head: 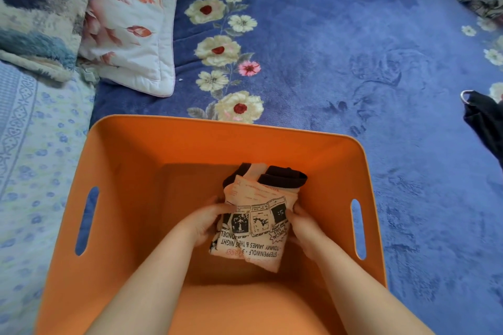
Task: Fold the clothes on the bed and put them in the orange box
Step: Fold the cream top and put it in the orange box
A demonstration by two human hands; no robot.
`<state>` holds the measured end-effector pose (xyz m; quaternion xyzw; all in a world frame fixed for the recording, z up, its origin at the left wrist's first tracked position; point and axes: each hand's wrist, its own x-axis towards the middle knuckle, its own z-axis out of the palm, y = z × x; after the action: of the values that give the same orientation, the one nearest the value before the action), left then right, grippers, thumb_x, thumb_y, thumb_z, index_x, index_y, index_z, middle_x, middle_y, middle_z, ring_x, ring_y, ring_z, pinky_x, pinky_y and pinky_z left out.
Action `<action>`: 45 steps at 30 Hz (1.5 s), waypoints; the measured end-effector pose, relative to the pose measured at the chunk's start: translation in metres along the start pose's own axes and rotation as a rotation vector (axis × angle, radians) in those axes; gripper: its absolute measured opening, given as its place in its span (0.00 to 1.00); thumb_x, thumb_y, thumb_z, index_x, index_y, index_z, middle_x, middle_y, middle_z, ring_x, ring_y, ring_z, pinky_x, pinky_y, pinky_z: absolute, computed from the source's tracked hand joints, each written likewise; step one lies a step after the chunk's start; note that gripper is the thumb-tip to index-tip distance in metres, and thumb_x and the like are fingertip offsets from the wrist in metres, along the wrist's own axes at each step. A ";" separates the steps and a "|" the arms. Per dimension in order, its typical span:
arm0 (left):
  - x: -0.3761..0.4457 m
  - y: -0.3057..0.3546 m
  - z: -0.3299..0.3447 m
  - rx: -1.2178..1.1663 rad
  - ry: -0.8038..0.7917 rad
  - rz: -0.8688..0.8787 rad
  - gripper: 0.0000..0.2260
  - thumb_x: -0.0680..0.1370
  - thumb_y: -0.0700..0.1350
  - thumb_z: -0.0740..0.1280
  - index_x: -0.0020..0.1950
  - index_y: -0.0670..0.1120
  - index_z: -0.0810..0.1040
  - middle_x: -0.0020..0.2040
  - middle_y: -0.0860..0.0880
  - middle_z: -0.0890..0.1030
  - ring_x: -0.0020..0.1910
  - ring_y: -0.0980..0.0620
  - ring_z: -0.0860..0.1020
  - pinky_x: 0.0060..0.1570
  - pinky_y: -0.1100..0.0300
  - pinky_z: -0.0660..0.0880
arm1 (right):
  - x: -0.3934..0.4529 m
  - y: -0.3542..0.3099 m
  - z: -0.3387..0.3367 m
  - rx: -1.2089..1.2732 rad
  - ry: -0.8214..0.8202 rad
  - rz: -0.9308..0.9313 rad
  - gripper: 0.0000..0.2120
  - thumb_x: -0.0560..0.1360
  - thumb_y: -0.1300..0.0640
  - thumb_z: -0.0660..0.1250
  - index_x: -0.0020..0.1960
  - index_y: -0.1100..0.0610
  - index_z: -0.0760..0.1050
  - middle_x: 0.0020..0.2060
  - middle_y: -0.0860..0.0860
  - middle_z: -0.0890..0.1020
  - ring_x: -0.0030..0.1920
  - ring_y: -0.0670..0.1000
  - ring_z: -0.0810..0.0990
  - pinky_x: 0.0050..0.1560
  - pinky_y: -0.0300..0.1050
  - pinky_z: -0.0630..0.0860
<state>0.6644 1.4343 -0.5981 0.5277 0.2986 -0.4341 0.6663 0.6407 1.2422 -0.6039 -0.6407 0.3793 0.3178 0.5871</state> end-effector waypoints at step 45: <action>0.024 -0.015 -0.029 0.647 0.532 -0.208 0.08 0.81 0.40 0.55 0.45 0.41 0.69 0.43 0.44 0.72 0.43 0.46 0.73 0.42 0.56 0.68 | 0.020 0.016 0.005 -1.436 0.231 -0.572 0.27 0.81 0.47 0.48 0.77 0.53 0.47 0.76 0.57 0.42 0.74 0.54 0.36 0.71 0.49 0.35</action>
<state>0.6638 1.4552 -0.6333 0.7701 0.3600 -0.4190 0.3190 0.6373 1.2449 -0.6301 -0.9656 -0.0405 0.2530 0.0444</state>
